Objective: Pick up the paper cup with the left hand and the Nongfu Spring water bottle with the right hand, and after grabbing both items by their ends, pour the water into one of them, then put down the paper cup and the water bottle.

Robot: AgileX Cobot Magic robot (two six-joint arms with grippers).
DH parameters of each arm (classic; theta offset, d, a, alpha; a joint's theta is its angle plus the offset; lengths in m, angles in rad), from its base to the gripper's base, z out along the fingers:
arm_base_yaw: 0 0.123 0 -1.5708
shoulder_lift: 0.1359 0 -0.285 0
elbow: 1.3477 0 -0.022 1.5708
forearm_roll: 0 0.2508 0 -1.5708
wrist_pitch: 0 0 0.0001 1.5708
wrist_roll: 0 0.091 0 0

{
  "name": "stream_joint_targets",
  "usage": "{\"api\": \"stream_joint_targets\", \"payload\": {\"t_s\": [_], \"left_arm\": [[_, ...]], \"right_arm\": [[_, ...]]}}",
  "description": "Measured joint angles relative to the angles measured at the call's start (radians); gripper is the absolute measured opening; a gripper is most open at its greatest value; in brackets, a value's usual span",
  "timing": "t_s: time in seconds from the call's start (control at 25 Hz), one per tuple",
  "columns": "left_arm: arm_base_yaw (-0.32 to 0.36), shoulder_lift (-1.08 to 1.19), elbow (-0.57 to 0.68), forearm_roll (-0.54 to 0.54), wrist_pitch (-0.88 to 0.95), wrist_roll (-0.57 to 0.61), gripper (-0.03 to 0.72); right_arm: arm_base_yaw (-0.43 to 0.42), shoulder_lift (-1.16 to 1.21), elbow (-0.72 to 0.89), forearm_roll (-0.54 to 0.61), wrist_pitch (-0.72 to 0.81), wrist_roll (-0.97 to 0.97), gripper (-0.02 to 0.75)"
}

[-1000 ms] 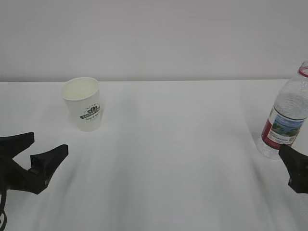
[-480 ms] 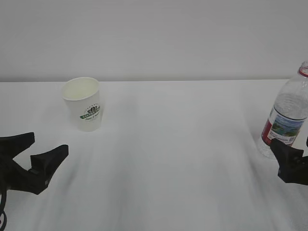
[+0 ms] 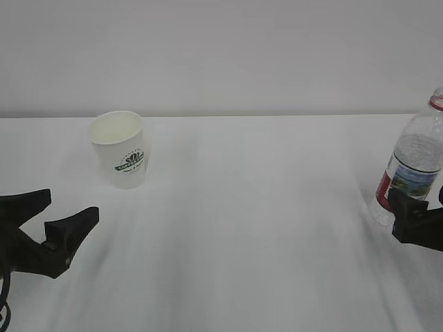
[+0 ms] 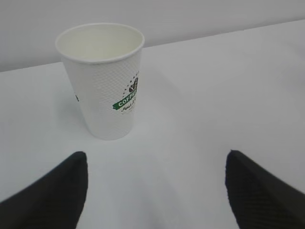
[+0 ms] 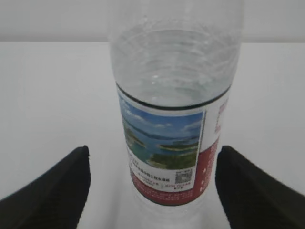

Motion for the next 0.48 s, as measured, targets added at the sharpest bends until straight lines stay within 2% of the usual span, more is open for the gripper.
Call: {"api": "stream_joint_targets", "payload": {"t_s": [0.48], "left_arm": [[0.0, 0.0, -0.001, 0.0, 0.0, 0.0, 0.645]], "right_arm": [[0.0, 0.08, -0.096, 0.04, 0.0, -0.038, 0.62]]}}
